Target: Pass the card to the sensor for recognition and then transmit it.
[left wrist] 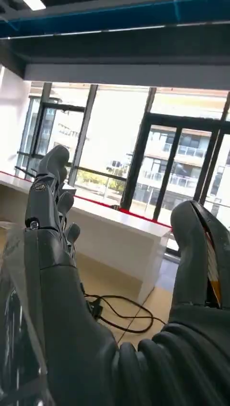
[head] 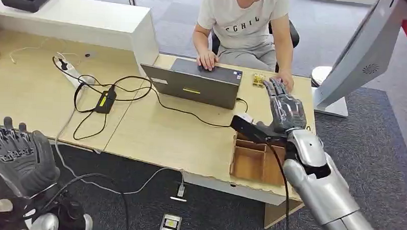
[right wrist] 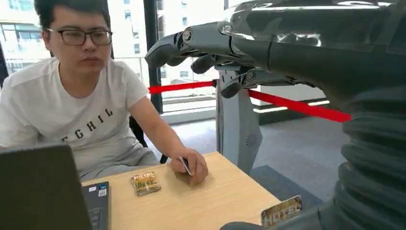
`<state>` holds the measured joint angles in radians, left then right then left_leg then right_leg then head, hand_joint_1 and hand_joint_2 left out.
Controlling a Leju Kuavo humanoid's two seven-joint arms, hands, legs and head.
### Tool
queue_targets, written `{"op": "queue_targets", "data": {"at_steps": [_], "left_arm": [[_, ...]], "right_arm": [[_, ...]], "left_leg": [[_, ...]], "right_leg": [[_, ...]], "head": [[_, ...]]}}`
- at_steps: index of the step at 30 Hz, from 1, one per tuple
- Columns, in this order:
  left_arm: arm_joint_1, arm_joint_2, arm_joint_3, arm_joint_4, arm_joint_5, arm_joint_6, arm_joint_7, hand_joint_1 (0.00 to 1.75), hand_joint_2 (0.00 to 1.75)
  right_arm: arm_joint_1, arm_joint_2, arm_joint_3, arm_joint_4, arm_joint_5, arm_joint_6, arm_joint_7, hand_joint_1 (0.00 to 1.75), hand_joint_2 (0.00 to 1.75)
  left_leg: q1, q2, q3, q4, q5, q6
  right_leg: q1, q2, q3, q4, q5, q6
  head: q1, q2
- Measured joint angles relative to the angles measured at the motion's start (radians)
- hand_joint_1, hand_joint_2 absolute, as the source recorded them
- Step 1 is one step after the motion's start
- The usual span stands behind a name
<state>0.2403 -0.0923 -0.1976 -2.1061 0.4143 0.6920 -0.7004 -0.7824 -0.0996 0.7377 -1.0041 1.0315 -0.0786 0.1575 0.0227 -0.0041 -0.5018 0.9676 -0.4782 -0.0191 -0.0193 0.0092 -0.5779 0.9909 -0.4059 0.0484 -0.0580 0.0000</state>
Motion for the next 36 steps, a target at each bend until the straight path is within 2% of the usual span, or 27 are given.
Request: {"op": "queue_targets", "data": {"at_steps": [5,10,13,19,23,28,36], "left_arm": [[0.015,-0.007,0.0,-0.008,-0.006,0.002,0.0,0.0,1.75],[0.03,-0.011,0.001,-0.018,-0.01,0.002,0.0,0.0,1.75],[0.038,-0.011,0.001,-0.018,-0.01,0.002,0.0,0.0,1.75],[0.04,-0.011,0.001,-0.018,-0.01,0.002,0.0,0.0,1.75],[0.038,-0.011,0.0,-0.018,-0.007,0.002,0.0,0.0,1.75],[0.032,-0.011,0.0,-0.018,-0.002,0.002,0.0,0.0,1.75],[0.027,-0.011,0.0,-0.019,-0.005,0.002,0.0,0.0,1.75]], "right_arm": [[-0.008,0.015,0.03,0.056,0.028,0.035,0.016,0.0,1.75],[-0.014,0.012,0.047,0.125,0.037,0.054,0.074,0.0,1.75],[-0.015,-0.012,0.049,0.164,0.046,0.05,0.137,0.0,1.75],[-0.028,-0.083,0.029,0.221,0.058,0.027,0.179,0.0,1.75],[-0.029,-0.113,0.019,0.233,0.061,0.028,0.179,0.0,1.75],[-0.027,-0.124,0.014,0.234,0.067,0.039,0.164,0.0,1.75],[-0.015,-0.102,0.014,0.214,0.057,0.052,0.084,0.02,1.75]], "left_leg": [[0.0,0.0,0.0,0.0,0.0,0.0],[0.0,0.0,0.0,0.0,0.0,0.0],[0.0,0.0,0.0,0.0,0.0,0.0],[-0.001,0.0,0.0,0.0,0.0,0.0],[-0.001,0.0,0.001,0.0,0.0,0.0],[0.0,0.0,0.001,0.0,0.0,0.0],[0.0,0.001,0.003,0.0,0.0,0.0]], "right_leg": [[0.0,0.0,0.0,0.0,0.0,0.0],[0.0,0.0,0.0,0.0,0.0,0.0],[0.0,0.0,0.0,0.0,0.0,0.0],[0.0,0.0,0.0,0.0,0.0,0.0],[0.0,0.0,0.0,0.0,0.0,0.0],[0.0,0.0,0.0,0.0,0.0,0.0],[0.0,0.001,0.001,0.0,0.0,0.0]], "head": [[0.0,0.0],[0.0,0.0],[0.0,0.0],[0.0,0.0],[0.0,0.0],[0.0,0.0],[0.0,0.0]]}}
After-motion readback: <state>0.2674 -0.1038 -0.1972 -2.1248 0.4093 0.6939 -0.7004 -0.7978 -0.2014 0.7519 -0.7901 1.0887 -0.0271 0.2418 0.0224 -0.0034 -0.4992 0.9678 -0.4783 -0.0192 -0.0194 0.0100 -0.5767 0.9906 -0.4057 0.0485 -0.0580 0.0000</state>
